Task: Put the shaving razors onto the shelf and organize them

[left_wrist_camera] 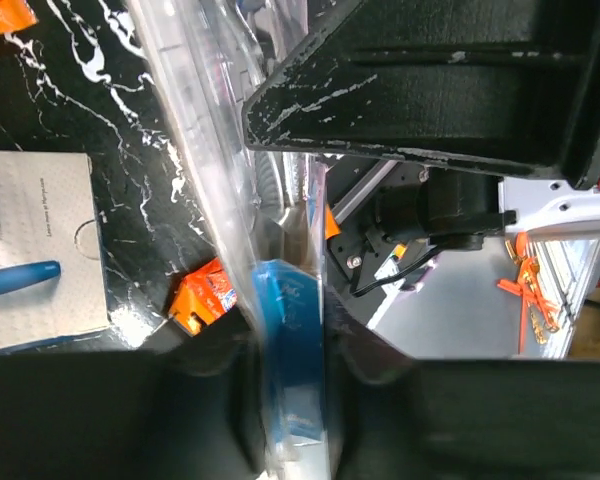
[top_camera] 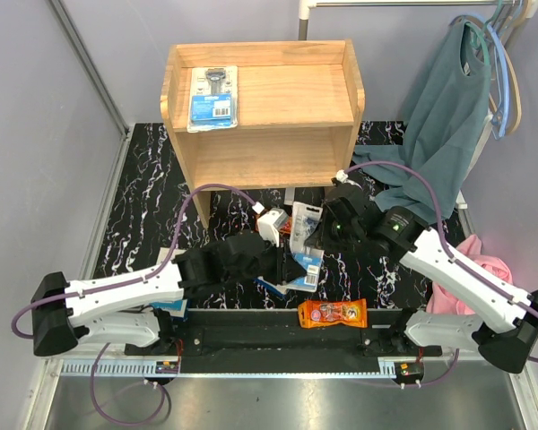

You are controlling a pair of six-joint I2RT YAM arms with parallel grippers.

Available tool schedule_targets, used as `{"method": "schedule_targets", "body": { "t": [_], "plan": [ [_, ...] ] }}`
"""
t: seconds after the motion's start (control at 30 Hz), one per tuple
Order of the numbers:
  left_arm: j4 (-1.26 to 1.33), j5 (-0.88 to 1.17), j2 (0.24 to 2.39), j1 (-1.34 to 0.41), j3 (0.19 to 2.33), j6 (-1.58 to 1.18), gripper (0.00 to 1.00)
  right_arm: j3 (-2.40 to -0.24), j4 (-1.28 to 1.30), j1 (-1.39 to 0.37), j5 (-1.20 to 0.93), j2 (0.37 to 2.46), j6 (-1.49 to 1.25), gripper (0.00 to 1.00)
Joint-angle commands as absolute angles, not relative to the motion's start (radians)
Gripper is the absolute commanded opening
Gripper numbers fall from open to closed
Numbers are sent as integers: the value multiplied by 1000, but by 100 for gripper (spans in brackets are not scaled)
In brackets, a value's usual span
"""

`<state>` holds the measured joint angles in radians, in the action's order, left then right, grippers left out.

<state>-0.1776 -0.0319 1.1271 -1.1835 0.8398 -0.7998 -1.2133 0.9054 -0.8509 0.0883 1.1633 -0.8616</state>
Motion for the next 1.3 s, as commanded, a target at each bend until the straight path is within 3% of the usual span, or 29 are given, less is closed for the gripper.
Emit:
{"method": "schedule_targets", "body": {
  "t": [0.0,0.03,0.07,0.17,0.27,0.43,0.57,0.87,1.1,1.27],
  "plan": [
    [-91,-60,1066,-1190,822,-790,13,-1220,798,-861,78,1108,-891,25],
    [-89,-63,1059,-1190,812,-793,12,-1215,790,-861,75,1092,-891,32],
    [-87,-67,1052,-1190,807,-795,11,-1213,784,-862,77,1086,-891,48],
    [-90,-92,1005,-1190,784,-810,6,-1204,769,-861,86,1049,-896,71],
    [-109,-129,962,-1190,762,-830,3,-1189,758,-861,95,1003,-900,84],
    [-172,-184,908,-1180,756,-845,0,-1137,721,-861,25,962,-899,93],
    [-144,-117,824,-1108,709,-874,0,-1077,640,-870,-37,950,-903,94],
    [221,389,589,-723,427,-1023,0,-872,345,-920,-120,848,-942,97],
    [520,526,629,-690,339,-1146,0,-739,138,-951,-150,848,-997,97],
    [558,532,638,-690,336,-1157,0,-742,117,-973,-133,910,-994,95]
  ]
}}
